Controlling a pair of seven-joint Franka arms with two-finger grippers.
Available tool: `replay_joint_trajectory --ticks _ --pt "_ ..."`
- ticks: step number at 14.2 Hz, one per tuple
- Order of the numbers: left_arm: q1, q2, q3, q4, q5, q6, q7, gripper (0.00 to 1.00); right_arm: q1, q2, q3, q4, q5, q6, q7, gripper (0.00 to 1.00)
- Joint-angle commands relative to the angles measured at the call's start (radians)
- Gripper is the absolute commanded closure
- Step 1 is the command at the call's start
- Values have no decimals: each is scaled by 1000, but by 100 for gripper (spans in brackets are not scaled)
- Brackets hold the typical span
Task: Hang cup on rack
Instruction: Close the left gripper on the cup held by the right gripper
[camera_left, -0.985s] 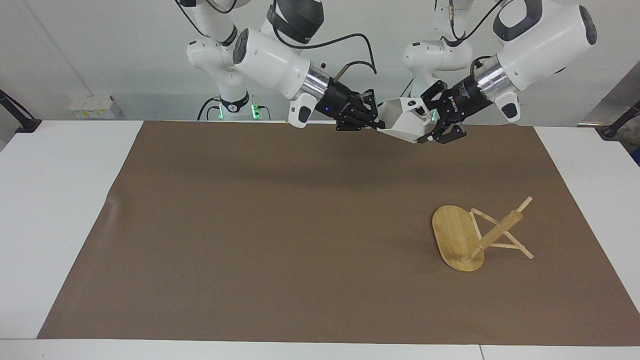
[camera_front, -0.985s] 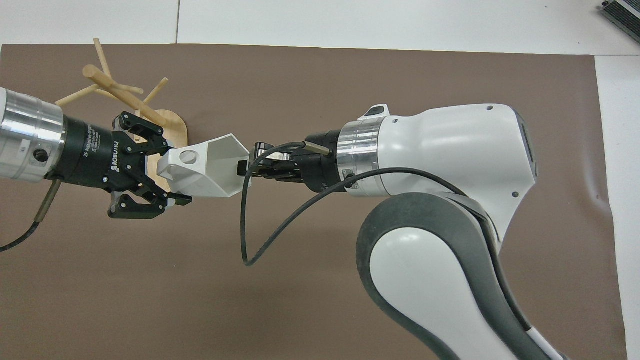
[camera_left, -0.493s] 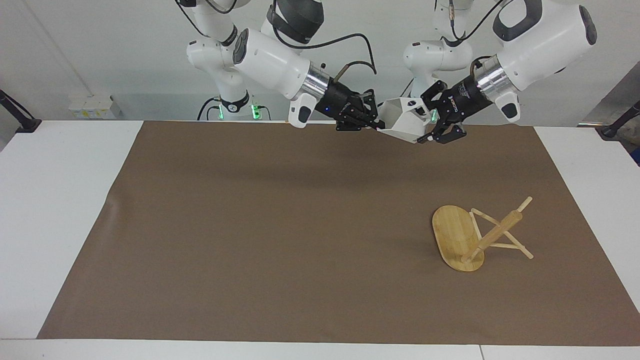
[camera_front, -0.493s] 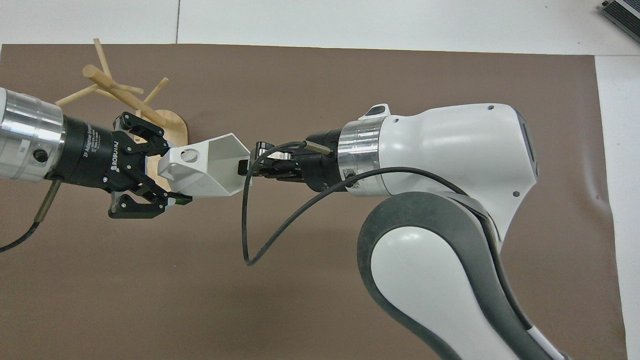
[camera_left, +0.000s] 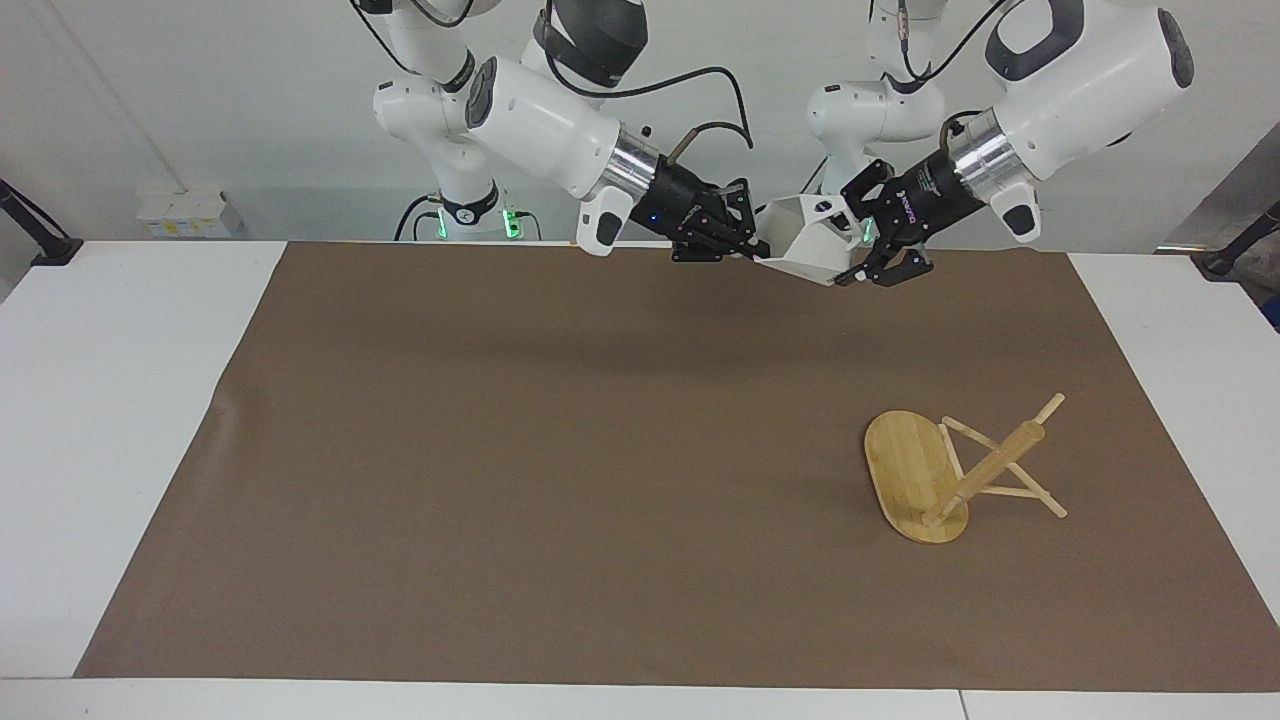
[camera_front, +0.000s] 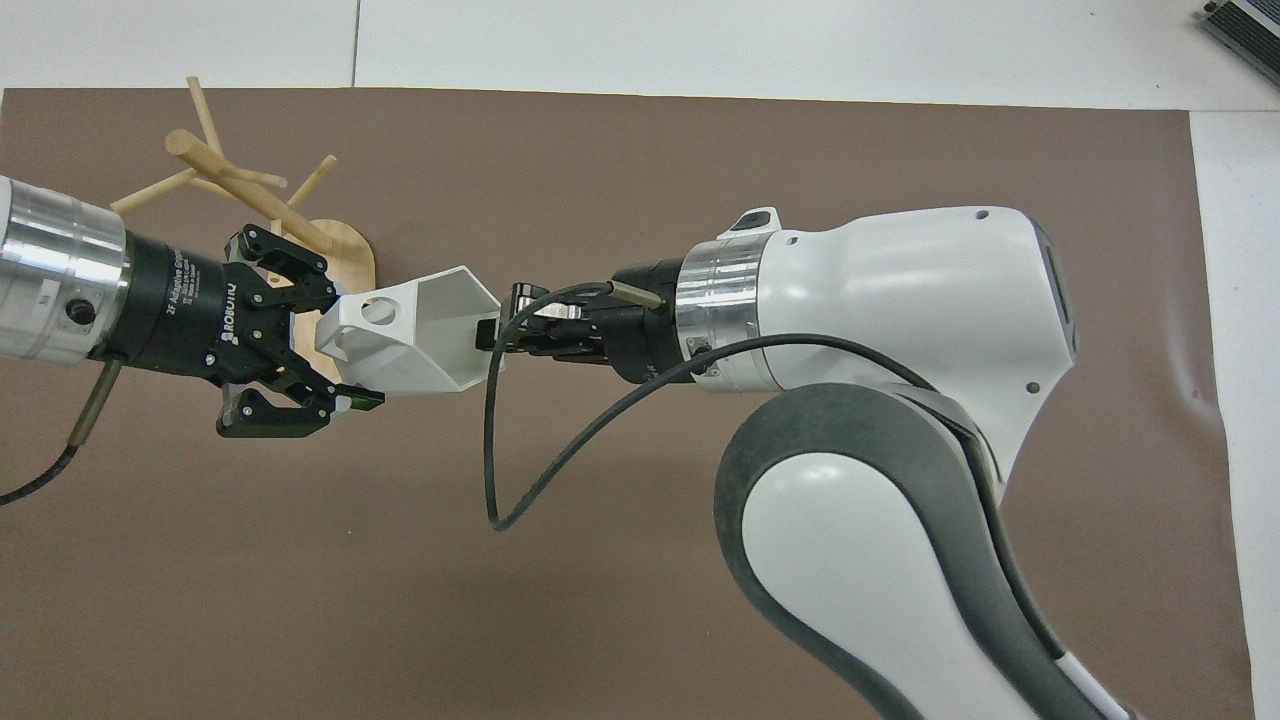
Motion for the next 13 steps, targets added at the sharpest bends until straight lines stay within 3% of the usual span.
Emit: replay_joint_trajectory --ticks 1,10,11,12,13 --pt "-16 -34 5 -34 -3 4 -49 100 -5 -3 4 -4 16 23 11 99" --pt "-14 -37 5 -37 -3 5 -50 100 -5 -3 4 -4 16 23 11 91" --pt "-14 -37 5 -37 -3 5 -52 100 -5 -3 4 -4 16 24 11 62" --pt "-14 -37 7 -37 -3 5 -58 100 -3 -4 4 -4 11 24 -1 1" --pt "-14 -37 7 -36 -3 5 -62 100 3 -6 3 -4 2 32 -1 0"
